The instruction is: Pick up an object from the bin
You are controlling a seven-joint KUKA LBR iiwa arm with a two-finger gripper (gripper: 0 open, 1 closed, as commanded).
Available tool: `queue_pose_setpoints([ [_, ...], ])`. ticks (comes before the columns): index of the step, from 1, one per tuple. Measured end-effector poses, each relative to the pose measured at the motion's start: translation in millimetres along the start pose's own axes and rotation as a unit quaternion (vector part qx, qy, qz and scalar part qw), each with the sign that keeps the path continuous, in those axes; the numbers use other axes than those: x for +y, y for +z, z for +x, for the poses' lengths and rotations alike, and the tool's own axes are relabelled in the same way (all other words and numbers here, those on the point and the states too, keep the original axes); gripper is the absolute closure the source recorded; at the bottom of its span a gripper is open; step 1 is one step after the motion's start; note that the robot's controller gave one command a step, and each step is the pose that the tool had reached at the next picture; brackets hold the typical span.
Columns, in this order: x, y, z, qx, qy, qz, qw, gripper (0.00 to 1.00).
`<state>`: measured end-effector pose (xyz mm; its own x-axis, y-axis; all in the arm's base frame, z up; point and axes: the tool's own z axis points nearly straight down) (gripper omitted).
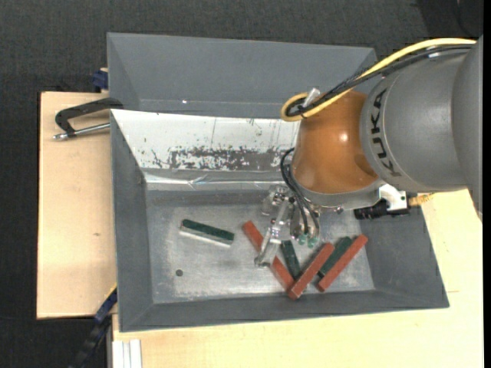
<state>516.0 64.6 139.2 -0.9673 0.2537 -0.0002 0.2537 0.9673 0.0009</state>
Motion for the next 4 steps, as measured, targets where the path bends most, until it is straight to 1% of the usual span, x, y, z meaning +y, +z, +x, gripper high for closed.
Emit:
queue_pose_setpoints([
  [1, -10, 3, 9.2, -0.0016, -0.007, -0.001, 1.0, 0.0],
  [2, -17, 52, 4.7, 0.0004, 0.135, 0.0, 0.9908, 0.0],
  [3, -24, 69, 14.8, 0.001, 0.103, 0.0, 0.9946, 1.0],
  [4, -24, 69, 14.8, 0.001, 0.103, 0.0, 0.9946, 1.0],
])
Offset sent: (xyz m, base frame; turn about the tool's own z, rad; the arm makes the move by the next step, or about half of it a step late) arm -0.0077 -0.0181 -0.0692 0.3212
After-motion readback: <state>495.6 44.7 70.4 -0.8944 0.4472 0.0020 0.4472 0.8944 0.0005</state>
